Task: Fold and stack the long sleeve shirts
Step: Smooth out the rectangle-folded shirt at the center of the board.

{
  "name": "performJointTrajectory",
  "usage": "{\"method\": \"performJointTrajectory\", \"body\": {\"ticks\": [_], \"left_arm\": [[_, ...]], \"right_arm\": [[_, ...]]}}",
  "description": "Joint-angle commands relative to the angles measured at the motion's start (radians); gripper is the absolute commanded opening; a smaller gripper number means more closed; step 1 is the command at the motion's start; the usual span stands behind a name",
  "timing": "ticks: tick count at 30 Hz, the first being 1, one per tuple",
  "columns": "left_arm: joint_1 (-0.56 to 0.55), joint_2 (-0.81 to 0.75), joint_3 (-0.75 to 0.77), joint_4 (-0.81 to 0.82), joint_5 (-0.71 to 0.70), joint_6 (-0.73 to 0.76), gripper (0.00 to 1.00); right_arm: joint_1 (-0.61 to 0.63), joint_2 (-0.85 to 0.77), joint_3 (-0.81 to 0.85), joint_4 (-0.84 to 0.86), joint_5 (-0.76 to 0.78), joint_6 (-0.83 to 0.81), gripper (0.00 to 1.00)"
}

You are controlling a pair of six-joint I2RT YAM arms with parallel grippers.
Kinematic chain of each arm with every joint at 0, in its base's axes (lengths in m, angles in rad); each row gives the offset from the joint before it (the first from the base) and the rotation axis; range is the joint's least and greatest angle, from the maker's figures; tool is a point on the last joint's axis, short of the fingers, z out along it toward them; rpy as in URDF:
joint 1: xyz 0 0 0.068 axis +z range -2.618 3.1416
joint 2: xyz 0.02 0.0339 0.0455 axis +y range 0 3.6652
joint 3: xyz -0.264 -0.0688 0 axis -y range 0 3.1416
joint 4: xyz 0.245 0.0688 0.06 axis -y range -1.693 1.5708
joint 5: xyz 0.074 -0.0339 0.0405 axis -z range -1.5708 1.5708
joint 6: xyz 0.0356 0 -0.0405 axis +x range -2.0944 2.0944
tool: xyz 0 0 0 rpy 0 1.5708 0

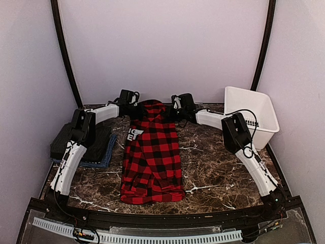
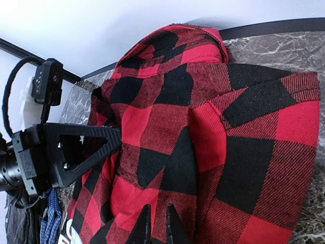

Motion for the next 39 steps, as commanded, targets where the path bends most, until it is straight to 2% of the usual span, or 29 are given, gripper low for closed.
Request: {"method": "performJointTrajectory", "body": {"ticks": [1,9,13,16,18,23,32,39], "left_arm": [[0.011,0.006,0.041,-0.031,0.005,0.013,0.16],[0.011,-0.136,0.066,-0.004,0.013,0.055,0.32],[0.008,-0.222,0.052,-0.036,0.028,0.066,0.35],[-0.009,-0.32,-0.042,-0.054,0.032,0.084,0.35],[-0.024,-0.398,-0.151,-0.04,0.031,0.093,0.35],[-0.06,-0.6,-0.532,0.046,0.022,0.073,0.35],[-0.142,-0.964,-1.121,0.159,-0.037,-0.039,0.33],[-0.249,-1.213,-1.444,0.172,-0.151,-0.175,0.27]], "right_arm": [[-0.007,-0.07,0.019,-0.038,-0.056,-0.043,0.11],[0.004,-0.221,-0.079,-0.12,-0.062,-0.118,0.17],[0.021,-0.336,-0.198,-0.142,-0.039,-0.154,0.19],[0.043,-0.431,-0.324,-0.143,-0.013,-0.178,0.21],[0.061,-0.497,-0.434,-0.129,-0.002,-0.186,0.22],[0.115,-0.663,-0.691,-0.057,0.018,-0.183,0.23],[0.228,-0.951,-1.133,0.048,0.065,-0.119,0.23],[0.339,-1.119,-1.395,0.092,0.115,-0.033,0.24]]}}
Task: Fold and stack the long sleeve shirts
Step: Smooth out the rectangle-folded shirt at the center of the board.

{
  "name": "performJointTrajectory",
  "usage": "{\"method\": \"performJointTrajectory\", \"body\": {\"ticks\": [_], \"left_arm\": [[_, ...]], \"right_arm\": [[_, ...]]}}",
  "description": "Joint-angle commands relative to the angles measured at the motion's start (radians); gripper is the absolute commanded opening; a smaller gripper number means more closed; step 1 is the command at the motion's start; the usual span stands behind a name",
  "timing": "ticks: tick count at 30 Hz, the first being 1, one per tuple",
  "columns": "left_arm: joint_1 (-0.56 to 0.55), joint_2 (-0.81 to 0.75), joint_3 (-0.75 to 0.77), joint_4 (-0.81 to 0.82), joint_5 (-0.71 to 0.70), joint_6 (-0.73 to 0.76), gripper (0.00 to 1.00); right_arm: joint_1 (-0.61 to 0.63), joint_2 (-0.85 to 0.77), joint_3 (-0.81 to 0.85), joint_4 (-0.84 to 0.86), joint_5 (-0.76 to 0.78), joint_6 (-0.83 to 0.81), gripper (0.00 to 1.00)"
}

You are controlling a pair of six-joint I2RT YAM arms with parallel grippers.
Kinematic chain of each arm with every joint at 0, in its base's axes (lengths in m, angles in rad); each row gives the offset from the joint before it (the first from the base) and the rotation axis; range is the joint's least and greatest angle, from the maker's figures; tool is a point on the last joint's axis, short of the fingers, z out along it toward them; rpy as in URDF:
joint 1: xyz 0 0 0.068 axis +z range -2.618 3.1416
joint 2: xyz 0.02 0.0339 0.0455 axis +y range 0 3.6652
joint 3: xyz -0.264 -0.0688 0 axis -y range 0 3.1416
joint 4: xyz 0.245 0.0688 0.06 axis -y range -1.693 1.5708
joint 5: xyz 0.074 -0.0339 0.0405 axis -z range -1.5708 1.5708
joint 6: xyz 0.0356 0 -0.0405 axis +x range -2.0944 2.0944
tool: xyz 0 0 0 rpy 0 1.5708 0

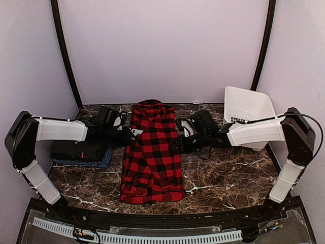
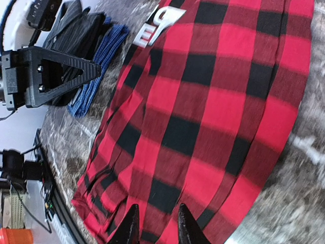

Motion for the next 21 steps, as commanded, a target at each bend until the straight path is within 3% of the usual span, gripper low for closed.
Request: {"method": "performJointTrajectory", "body": {"ticks": [1,13,21], "left_arm": [[-0.058,-0.169,-0.17,0.032,-0.09,-0.127,0.27],[-0.315,-0.415,-0.423,-0.081,-0.225,-0.329,0.24],[-0.404,-0.512,-0.503,-0.123,-0.285,-0.42,0.24]], "right_arm": [[0.076,-0.093,-0.125,0.076,0.054,0.08,0.24],[0.295,-0.2,-0.313,0.076,0.244,0.247,0.23],[0.38,-0.177,-0.376,0.069,0.349,0.312,0.24]]}}
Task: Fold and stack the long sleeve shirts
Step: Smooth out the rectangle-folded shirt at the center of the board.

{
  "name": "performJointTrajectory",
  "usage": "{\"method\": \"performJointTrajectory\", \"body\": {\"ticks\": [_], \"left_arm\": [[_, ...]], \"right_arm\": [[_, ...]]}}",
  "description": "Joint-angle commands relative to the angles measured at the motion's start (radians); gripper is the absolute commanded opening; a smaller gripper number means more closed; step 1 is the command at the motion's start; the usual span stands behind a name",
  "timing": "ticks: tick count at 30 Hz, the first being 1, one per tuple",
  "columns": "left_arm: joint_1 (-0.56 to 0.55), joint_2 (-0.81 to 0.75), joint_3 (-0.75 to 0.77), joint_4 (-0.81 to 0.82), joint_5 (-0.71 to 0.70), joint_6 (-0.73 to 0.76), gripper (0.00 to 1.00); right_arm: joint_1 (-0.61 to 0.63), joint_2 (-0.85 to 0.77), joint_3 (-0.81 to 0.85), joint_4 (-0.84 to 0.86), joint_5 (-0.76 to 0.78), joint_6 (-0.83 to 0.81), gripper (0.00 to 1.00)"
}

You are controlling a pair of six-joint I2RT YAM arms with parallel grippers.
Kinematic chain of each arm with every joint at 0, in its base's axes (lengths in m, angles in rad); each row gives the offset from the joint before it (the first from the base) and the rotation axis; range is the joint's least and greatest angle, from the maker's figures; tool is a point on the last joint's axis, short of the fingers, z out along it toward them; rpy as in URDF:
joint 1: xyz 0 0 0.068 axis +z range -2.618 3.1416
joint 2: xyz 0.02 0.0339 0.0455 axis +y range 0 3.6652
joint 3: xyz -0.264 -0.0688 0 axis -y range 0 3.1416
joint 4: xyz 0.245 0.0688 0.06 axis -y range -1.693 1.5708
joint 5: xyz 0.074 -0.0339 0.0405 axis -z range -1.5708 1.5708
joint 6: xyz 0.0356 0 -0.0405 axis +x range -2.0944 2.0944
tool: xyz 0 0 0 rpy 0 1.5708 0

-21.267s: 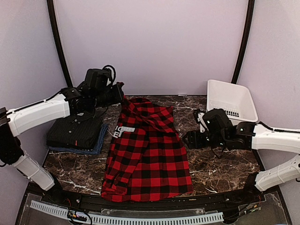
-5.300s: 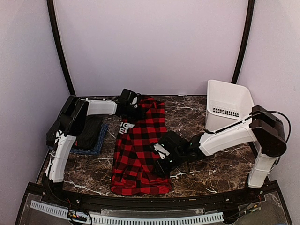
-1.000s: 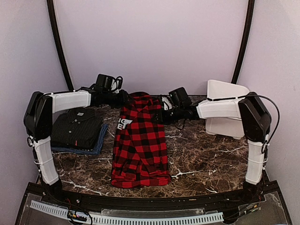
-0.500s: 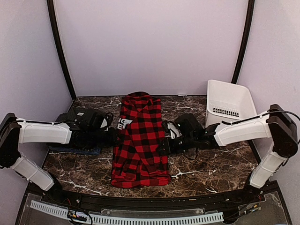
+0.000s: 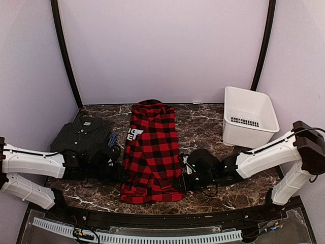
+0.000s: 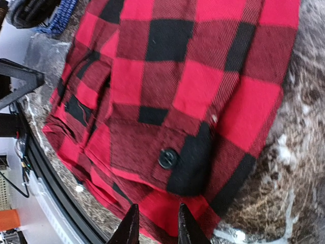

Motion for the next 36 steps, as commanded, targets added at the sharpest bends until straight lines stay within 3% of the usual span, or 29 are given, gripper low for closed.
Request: {"method": "performJointTrajectory", "body": {"ticks": [1,7,13,20,27,36], "left_arm": [[-0.025,-0.064,-0.039,-0.036,-0.052,-0.063,0.24],[-0.029,0.009,0.119,0.021,-0.012,0.048,0.25],[-0.076,0.31,0.345,0.075,0.058,0.126,0.24],[-0.121,0.538,0.533,0.142,0.118,0.149,0.24],[-0.136,0.685,0.62,0.164,0.168,0.155,0.24],[-0.138,0.745,0.634,0.14,0.162,0.14,0.24]], "right_arm": [[0.039,-0.003,-0.021,-0.003,0.108,0.047,0.24],[0.059,-0.067,-0.02,-0.114,0.183,0.036,0.24],[0.063,-0.189,-0.113,-0.152,0.25,0.07,0.28],[0.077,-0.201,-0.18,-0.076,0.229,0.046,0.28],[0.109,-0.123,-0.148,-0.03,0.22,-0.004,0.28],[0.144,-0.069,-0.106,-0.016,0.222,-0.027,0.27]]}}
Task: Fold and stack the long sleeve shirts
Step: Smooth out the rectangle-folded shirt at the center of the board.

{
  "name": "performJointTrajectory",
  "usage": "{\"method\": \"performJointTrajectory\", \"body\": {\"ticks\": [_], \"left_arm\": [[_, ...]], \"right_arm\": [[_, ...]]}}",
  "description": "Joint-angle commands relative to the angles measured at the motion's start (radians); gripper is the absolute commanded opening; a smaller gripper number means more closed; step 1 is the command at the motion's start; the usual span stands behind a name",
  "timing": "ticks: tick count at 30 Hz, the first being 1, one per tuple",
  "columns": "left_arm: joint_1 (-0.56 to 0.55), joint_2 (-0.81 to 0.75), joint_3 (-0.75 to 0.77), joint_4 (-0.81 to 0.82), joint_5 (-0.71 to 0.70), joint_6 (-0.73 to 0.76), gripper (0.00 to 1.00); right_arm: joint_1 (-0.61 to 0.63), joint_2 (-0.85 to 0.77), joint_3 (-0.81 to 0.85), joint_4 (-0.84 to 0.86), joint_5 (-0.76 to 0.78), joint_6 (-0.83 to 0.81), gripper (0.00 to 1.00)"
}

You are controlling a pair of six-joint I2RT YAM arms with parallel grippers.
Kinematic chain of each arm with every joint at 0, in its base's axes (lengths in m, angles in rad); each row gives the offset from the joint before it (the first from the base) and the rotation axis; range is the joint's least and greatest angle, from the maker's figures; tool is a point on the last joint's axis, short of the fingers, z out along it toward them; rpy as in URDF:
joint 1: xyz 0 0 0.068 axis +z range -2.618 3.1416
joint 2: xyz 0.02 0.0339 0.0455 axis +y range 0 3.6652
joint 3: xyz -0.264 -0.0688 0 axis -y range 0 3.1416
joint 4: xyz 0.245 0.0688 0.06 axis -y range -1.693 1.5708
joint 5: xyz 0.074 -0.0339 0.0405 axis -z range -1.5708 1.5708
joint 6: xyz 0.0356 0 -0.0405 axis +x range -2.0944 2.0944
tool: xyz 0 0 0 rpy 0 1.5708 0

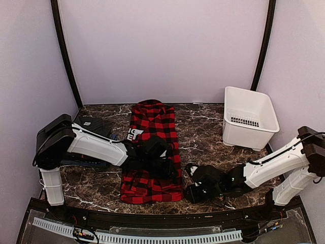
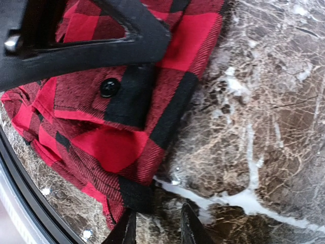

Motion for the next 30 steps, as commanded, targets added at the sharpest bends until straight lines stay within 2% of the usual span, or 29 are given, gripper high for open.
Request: {"method": "performJointTrajectory", "body": {"ticks": [1,9,17,24,30], "left_arm": [[-0.006,0.008,0.021,-0.017,0.002,0.002,0.24],[-0.007,0.026,0.026,-0.029,0.0,-0.01,0.24],[-0.006,0.065,0.061,-0.095,-0.022,-0.03,0.24],[-0.005,0.098,0.074,-0.133,-0.022,-0.053,0.24],[-0.006,0.11,0.08,-0.146,-0.024,-0.055,0.23]], "right_arm": [[0.027,0.02,0.038,0.033,0.011,-0.02,0.27],[0.05,0.047,0.068,0.006,0.052,-0.02,0.26],[0.06,0.036,0.09,-0.024,0.079,-0.022,0.0],[0.116,-0.005,0.083,-0.087,0.113,0.014,0.0],[0.178,0.032,0.065,-0.099,0.127,0.065,0.0]]}}
